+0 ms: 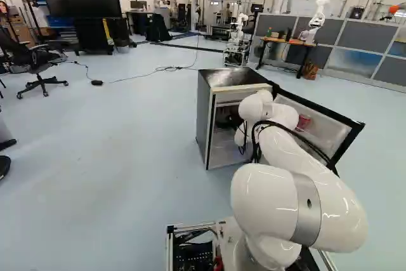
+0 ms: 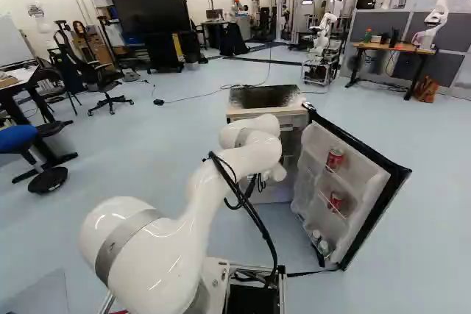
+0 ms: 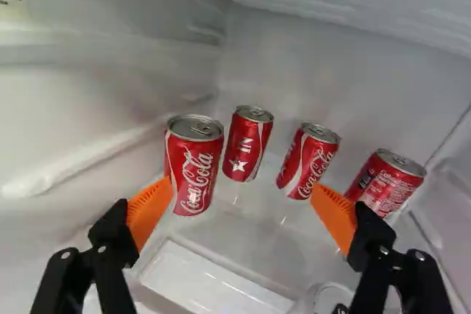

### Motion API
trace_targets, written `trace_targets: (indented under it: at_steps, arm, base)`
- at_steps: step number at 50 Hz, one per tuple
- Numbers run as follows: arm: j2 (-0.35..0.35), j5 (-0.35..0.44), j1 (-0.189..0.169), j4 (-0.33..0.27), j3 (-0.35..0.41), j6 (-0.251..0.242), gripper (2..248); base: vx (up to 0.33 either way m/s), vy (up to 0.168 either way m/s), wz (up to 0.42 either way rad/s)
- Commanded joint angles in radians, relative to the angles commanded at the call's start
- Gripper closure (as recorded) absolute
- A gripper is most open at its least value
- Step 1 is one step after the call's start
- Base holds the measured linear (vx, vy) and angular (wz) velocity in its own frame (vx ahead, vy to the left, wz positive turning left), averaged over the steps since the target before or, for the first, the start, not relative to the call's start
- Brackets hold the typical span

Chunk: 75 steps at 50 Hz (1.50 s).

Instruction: Grab a drink from the fridge

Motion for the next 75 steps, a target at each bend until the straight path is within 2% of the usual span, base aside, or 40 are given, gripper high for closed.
trace_targets:
  at_steps: [22,52,53,57,58,62,63,68,69,73,74,75]
  arm:
    - [-0.042,0.000,0.022,0.000,-0.076,0.000,3]
    - [-0.060,0.000,0.042,0.000,-0.110,0.000,5]
    - [-0.060,0.000,0.042,0.000,-0.110,0.000,38]
    - [-0.060,0.000,0.042,0.000,-0.110,0.000,38]
    - [-0.060,0.000,0.042,0.000,-0.110,0.000,76]
    - [-0.060,0.000,0.042,0.000,-0.110,0.000,76]
    - [-0.060,0.000,0.042,0.000,-0.110,0.000,114]
    - [-0.060,0.000,0.042,0.000,-0.110,0.000,114]
    - [-0.060,0.000,0.042,0.000,-0.110,0.000,148]
    - [-0.060,0.000,0.042,0.000,-0.110,0.000,148]
    - [-0.060,0.000,0.042,0.000,-0.110,0.000,159]
    - [-0.060,0.000,0.042,0.000,-0.110,0.000,159]
  base:
    - [0.000,0.000,0.000]
    - [0.000,0.000,0.000]
    - [0.000,0.000,0.000]
    - [0.000,0.000,0.000]
    - [0.000,0.000,0.000]
    - [0.000,0.000,0.000]
    - [0.000,0.000,0.000]
    - [0.000,0.000,0.000]
    - [0.000,0.000,0.000]
    - [0.000,0.000,0.000]
    - [0.000,0.000,0.000]
    - [0.000,0.000,0.000]
